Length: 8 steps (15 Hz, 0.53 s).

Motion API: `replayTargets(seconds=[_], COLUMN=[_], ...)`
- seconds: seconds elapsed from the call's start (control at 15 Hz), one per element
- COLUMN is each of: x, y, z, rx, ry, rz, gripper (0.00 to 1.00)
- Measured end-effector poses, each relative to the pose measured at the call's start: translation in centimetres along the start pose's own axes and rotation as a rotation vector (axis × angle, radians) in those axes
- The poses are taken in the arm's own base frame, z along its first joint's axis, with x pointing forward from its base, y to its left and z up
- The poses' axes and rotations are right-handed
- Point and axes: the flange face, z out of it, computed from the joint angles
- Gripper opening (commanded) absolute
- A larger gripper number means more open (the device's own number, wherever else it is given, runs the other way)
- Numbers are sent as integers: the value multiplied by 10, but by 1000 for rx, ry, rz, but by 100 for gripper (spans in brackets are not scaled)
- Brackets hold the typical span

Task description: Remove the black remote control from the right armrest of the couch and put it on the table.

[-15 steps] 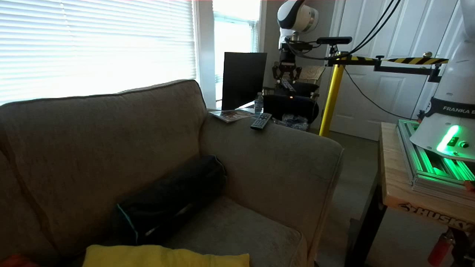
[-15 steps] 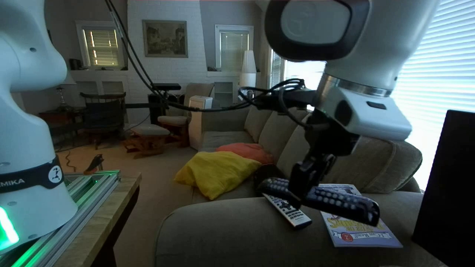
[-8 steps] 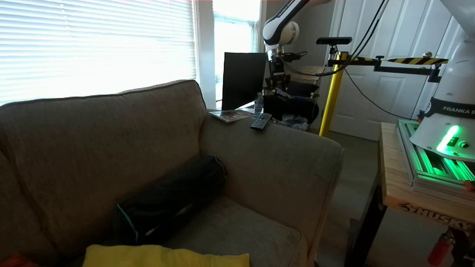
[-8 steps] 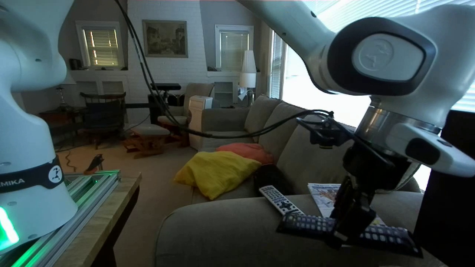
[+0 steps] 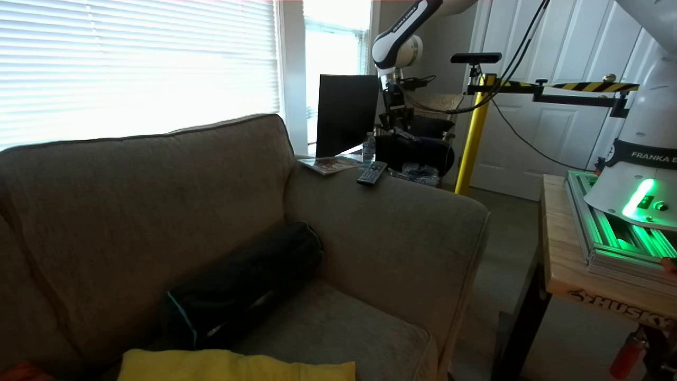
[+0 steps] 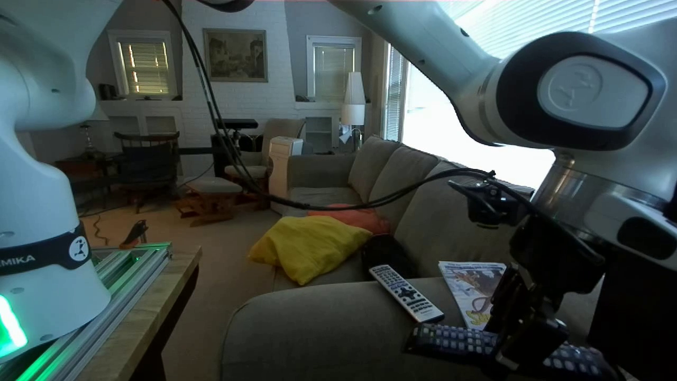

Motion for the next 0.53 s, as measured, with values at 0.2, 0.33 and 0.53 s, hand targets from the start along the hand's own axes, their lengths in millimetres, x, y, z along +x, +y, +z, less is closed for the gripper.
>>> replayTargets(seconds=[0.2, 0.33, 0.53], x=[6, 15, 32], y=[-4, -9, -23], z=[6, 16, 37], rx=[-25, -74, -150], ry=[39, 68, 96], rz=[-87, -168, -255], gripper=[28, 28, 28])
